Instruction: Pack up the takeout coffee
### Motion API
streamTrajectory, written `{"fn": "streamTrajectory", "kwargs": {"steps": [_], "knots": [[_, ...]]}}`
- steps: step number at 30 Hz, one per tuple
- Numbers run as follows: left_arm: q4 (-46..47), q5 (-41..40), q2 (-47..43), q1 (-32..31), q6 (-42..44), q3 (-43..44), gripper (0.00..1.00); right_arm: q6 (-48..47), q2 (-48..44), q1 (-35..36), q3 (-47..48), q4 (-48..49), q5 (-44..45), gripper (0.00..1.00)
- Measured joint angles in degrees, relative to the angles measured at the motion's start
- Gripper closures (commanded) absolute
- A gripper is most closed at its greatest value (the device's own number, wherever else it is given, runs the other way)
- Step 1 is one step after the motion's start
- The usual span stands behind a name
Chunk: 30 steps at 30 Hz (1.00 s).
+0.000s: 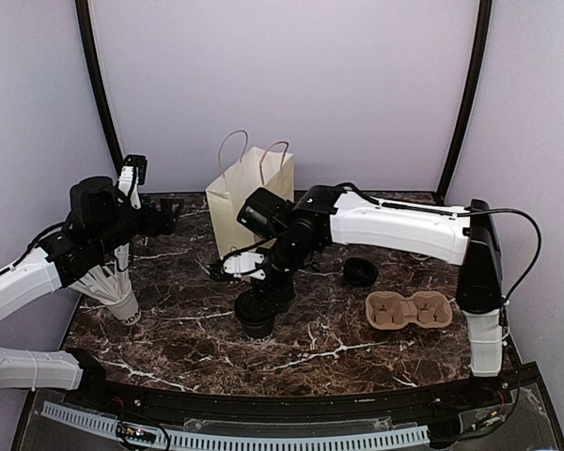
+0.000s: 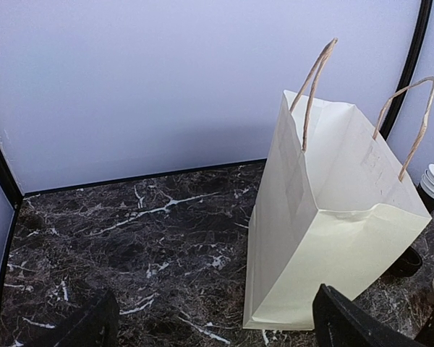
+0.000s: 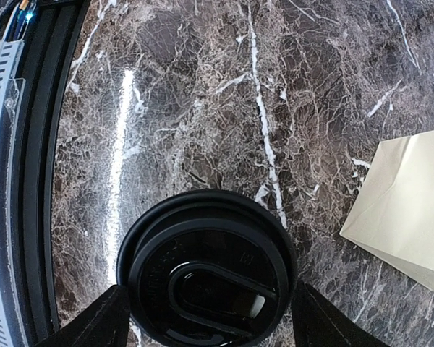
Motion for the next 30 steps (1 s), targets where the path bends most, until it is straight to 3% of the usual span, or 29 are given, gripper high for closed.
{"fn": "streamTrajectory", "kwargs": {"steps": [8, 15, 21, 30], "knots": [[0.0, 0.0, 0.11, 0.0, 0.07, 0.0, 0.04, 0.09, 0.02, 1.18, -2.03, 0.37, 1.03, 0.18], [-0.02, 0.24, 0.37, 0.0, 0.17, 0.0, 0.04, 0.17, 0.02, 1.64, -2.03, 0.46, 1.07, 0.28], [-0.02, 0.26, 0.44, 0.0, 0.2, 0.0, 0.04, 0.68, -0.26, 1.64, -2.45, 0.76, 1.99, 0.29], [-0.02, 0.24, 0.44, 0.0, 0.26, 0.0, 0.04, 1.7, -7.82, -3.02, -12.41, 1.57, 3.45, 0.3]]}}
